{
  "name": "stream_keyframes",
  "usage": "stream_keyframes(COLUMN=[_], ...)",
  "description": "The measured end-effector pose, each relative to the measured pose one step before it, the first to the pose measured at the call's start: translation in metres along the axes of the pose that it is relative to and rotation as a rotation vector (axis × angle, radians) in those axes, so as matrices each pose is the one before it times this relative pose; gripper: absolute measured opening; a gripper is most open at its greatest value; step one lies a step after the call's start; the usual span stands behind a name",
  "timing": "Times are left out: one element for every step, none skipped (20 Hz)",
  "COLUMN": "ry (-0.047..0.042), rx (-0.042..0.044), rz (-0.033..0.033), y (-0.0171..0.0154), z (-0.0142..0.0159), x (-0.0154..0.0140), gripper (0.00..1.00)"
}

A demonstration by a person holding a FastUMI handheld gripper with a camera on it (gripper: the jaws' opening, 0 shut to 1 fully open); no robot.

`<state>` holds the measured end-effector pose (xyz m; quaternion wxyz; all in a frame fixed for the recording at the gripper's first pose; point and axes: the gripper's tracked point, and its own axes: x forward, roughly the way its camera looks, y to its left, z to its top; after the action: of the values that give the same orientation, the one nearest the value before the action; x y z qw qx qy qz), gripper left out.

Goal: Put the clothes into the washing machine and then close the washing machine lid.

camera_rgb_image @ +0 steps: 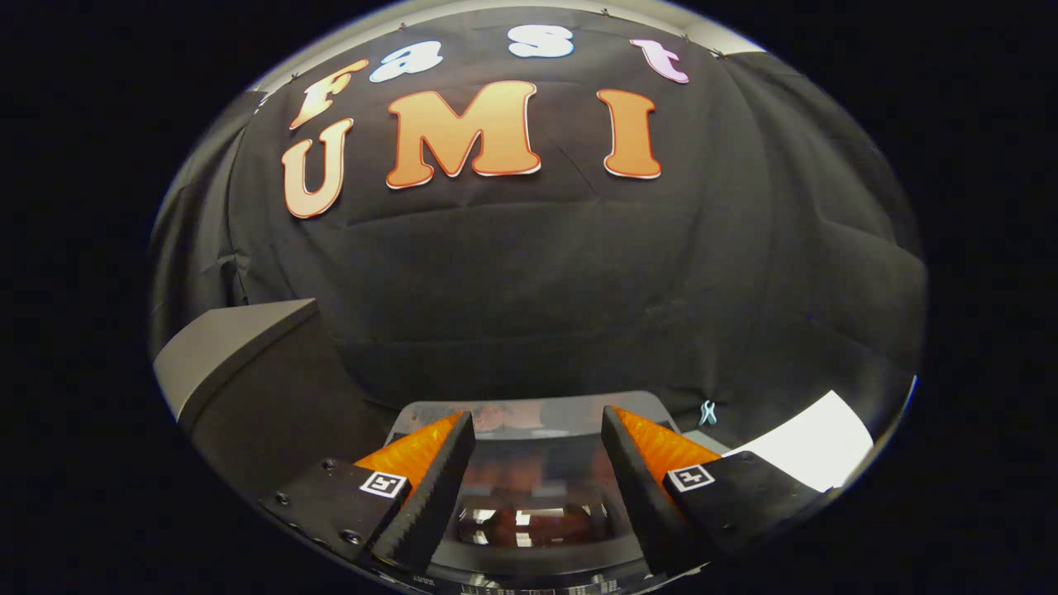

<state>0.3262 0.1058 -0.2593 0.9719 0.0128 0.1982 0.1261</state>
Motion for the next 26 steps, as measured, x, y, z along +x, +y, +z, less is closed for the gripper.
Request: stream_keyframes(ry=[0.01600, 0.01081, 0.00480, 0.00091, -0.00252, -0.00429, -0.01045, -0.01435, -0.01411, -0.01654, -0.01409, -0.01440, -0.02060, -0.02487, -0.02991, -0.02474, -0.01905, -0.01568, -0.01331, -0.01599, -0.01247, -0.01333, -0.01379, -0.01203, -0.00975, -0.01094], rx=[0.00576, 0.00438, 0.00415, 0.00294, 0.00014, -0.00368, -0.00495, -0.00466, -0.00622, -0.00705, -0.00878, -0.00665, 0.00157, 0.00506, 0.00492, 0.00107, -0.00113, -0.00095, -0.00186, -0.00637, -0.00591, -0.00246, 0.00071, 0.00295, 0.00467, 0.00344], rz=[-0.00694, -0.00360, -0.00442, 0.00028, -0.00069, -0.00088, 0.00247, 0.00333, 0.00587, -0.00021, 0.00206, 0.00095, 0.00725, 0.00979, 0.00474, -0.00035, 0.00142, 0.00157, 0.00269, 0.00248, -0.00149, -0.00185, -0.00083, -0.00051, -0.00198, -0.00223], y=[-0.00167, -0.00151, -0.00124, -0.00003, 0.00050, -0.00011, 0.00110, 0.00139, 0.00275, 0.00009, 0.00202, 0.00156, 0.00229, 0.00552, 0.00309, -0.00033, 0.00072, 0.00136, 0.00156, 0.00085, -0.00016, -0.00035, 0.00009, -0.00082, -0.00091, 0.00027], z=[-0.00755, -0.00486, -0.00292, -0.00015, 0.00069, 0.00187, 0.00337, 0.00581, 0.00531, 0.00498, 0.00636, 0.00760, 0.00988, 0.01175, 0.01268, 0.01163, 0.01101, 0.01004, 0.00935, 0.01010, 0.00907, 0.00827, 0.00804, 0.00949, 0.00803, 0.00712], x=[-0.00090, -0.00058, -0.00105, -0.00080, -0.00120, -0.00094, -0.00150, -0.00235, -0.00384, -0.00506, -0.00665, -0.00692, -0.00947, -0.00796, -0.00951, -0.00889, -0.00853, -0.00813, -0.00967, -0.01009, -0.01073, -0.00970, -0.01081, -0.01211, -0.00988, -0.00876], gripper=[0.98, 0.99, 0.99, 0.99, 0.99, 0.99, 0.99, 0.99, 0.99, 0.99, 0.99, 0.99, 0.99, 0.99, 0.99, 0.99, 0.99, 0.99, 0.99, 0.99, 0.99, 0.99, 0.99, 0.99, 0.99, 0.99])
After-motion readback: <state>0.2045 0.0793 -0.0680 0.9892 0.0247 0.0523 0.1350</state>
